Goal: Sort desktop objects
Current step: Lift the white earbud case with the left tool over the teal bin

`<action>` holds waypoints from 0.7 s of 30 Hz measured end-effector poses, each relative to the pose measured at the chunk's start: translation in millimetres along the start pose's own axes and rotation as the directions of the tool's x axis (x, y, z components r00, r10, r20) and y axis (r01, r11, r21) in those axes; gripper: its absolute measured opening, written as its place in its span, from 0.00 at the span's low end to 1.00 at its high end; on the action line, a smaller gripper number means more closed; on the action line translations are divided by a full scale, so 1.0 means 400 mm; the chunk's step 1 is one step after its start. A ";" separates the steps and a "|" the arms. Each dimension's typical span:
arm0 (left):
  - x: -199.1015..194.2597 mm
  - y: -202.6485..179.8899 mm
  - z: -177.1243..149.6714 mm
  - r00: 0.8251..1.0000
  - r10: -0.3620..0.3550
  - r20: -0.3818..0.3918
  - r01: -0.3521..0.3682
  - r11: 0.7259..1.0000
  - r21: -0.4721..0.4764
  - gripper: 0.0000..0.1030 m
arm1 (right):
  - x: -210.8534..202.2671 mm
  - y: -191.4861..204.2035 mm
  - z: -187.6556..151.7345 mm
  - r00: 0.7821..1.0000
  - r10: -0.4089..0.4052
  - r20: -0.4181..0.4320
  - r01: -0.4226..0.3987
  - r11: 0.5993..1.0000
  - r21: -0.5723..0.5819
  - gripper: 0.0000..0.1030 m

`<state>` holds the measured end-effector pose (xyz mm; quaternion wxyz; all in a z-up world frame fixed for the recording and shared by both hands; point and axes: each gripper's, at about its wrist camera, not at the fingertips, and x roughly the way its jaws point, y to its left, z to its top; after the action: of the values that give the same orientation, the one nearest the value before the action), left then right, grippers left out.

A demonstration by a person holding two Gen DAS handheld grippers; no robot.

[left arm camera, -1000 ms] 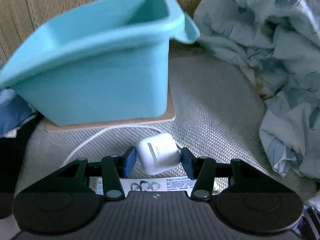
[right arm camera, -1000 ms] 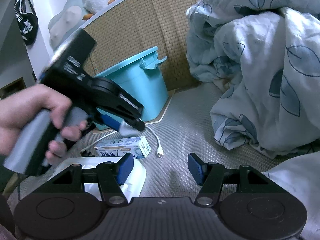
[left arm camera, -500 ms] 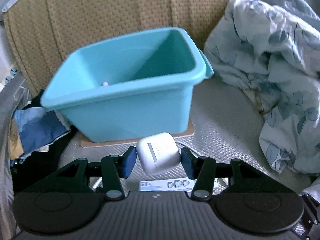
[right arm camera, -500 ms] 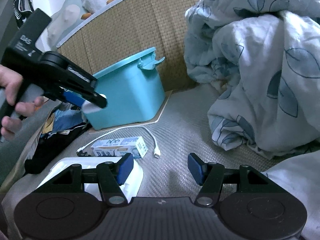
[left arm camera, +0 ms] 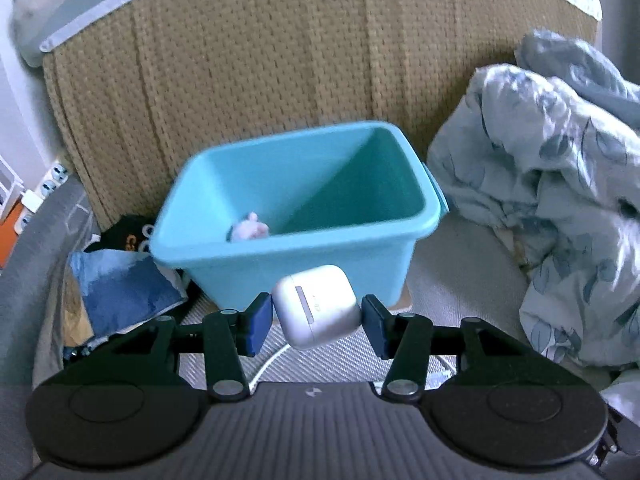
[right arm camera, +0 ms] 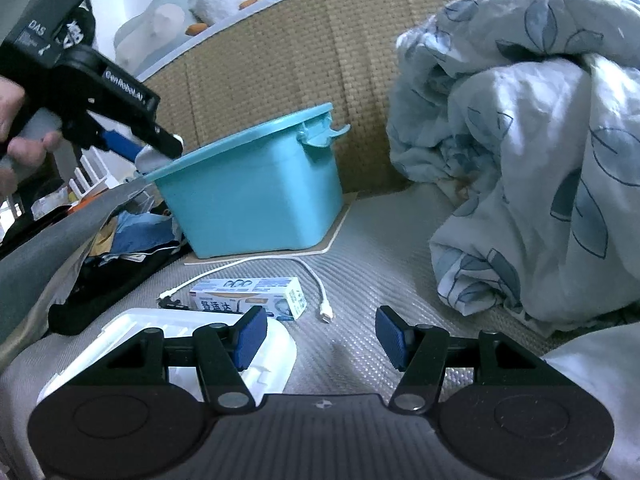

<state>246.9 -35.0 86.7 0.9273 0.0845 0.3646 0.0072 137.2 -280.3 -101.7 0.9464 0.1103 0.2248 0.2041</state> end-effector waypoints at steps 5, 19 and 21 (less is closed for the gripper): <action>-0.024 0.026 0.030 0.999 -0.003 0.032 0.003 1.000 -0.003 0.52 | 0.000 0.003 -0.002 1.000 0.003 0.005 -0.003 1.000 -0.008 0.62; 0.064 0.107 0.166 0.999 0.001 0.042 -0.002 1.000 0.027 0.52 | 0.003 0.001 -0.005 1.000 0.028 0.005 -0.028 1.000 -0.010 0.62; 0.093 0.125 0.193 1.000 -0.006 0.021 0.006 1.000 -0.004 0.52 | 0.005 0.001 -0.005 1.000 0.029 -0.001 -0.029 1.000 -0.008 0.62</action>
<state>328.8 5.6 125.2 0.9314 0.0814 0.3548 0.0042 138.0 -279.0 -104.2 0.9437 0.1095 0.2226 0.2188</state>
